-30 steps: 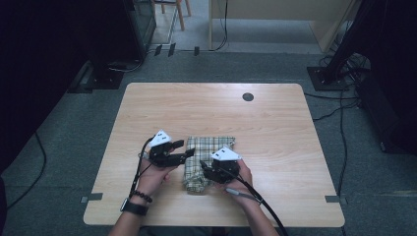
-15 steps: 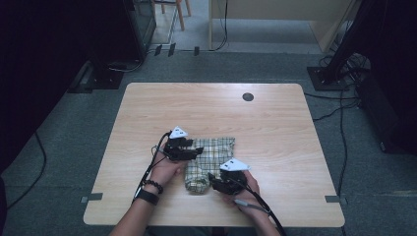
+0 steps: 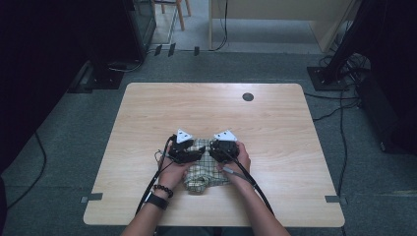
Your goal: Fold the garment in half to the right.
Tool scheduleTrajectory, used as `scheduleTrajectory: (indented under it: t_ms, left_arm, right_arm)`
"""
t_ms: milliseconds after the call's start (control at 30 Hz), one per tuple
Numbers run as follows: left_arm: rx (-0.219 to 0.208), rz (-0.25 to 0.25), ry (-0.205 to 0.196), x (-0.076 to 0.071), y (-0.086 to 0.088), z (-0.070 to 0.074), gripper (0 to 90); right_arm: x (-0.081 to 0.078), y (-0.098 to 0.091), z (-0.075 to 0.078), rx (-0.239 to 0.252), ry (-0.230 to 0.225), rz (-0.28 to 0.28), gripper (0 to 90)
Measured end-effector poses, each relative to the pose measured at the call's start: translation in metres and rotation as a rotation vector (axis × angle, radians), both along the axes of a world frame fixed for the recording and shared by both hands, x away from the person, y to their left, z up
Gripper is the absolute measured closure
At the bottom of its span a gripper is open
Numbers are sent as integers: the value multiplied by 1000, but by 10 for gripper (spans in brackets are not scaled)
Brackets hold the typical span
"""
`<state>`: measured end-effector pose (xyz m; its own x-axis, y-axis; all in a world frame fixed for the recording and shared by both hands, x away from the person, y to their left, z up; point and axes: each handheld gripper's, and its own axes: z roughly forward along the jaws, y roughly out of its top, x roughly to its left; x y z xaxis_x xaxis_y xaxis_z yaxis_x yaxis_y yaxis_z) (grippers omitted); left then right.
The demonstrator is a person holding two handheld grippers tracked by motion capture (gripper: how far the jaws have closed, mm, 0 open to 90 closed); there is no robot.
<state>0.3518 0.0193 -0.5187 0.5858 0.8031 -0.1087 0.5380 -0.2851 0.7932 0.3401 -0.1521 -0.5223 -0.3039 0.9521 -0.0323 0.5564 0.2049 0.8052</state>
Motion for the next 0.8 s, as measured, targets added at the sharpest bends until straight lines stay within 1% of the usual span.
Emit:
scheduleTrajectory:
  t_ms: [33,100,133,167,200,233,267,300,333,367,400,433,467,500,533,567,600,633,700,767,800]
  left_arm:
    - [1,0,2,0,1,0,392]
    - [-16,12,9,0,4,1,391]
    - [-28,22,11,-1,6,3,391]
    - [-41,34,7,-2,9,6,388]
    - [-64,46,2,-3,11,9,369]
    - [-100,52,-2,-4,14,13,356]
    - [-135,57,-5,-5,15,18,360]
    - [-159,63,-7,-6,14,21,377]
    - [-171,67,-7,-6,10,24,394]
    - [-152,74,0,-6,4,24,409]
    - [-124,87,14,-3,-3,22,416]
    - [-116,97,36,0,-8,18,419]
    - [-104,117,63,4,-11,12,425]
    - [-99,138,79,8,-13,7,426]
    - [-101,152,69,9,-12,4,429]
    - [-92,165,60,8,-11,3,454]
    - [-83,165,56,8,-12,3,474]
    - [-57,163,44,7,-14,3,475]
    - [-24,168,26,6,-17,3,477]
    - [-19,173,28,5,-18,3,476]
    - [-23,175,33,6,-17,4,476]
  right_arm:
    - [-1,-3,0,8,-1,-8,576]
    - [-3,-10,0,27,-16,-26,582]
    - [-4,-14,0,28,-26,-32,580]
    - [-6,-16,0,17,-35,-39,568]
    - [-8,-17,2,5,-44,-44,530]
    - [-11,-19,6,11,-65,-44,519]
    - [-15,-20,13,33,-111,-43,521]
    - [-20,-21,21,71,-153,-40,541]
    - [-22,-20,28,104,-177,-44,564]
    - [-22,-16,34,116,-177,-52,589]
    - [-20,-12,37,115,-157,-62,601]
    - [-15,-8,36,126,-121,-57,612]
    - [-8,-4,31,133,-78,-62,629]
    - [-2,-1,24,120,-41,-81,642]
    - [2,1,16,108,-13,-94,647]
    - [4,2,8,87,10,-101,647]
    - [5,3,2,64,21,-105,650]
    - [4,3,-1,66,10,-103,659]
    - [1,0,0,49,-2,-114,663]
    - [1,-4,0,43,-6,-119,666]
    - [0,-6,1,27,-15,-126,668]
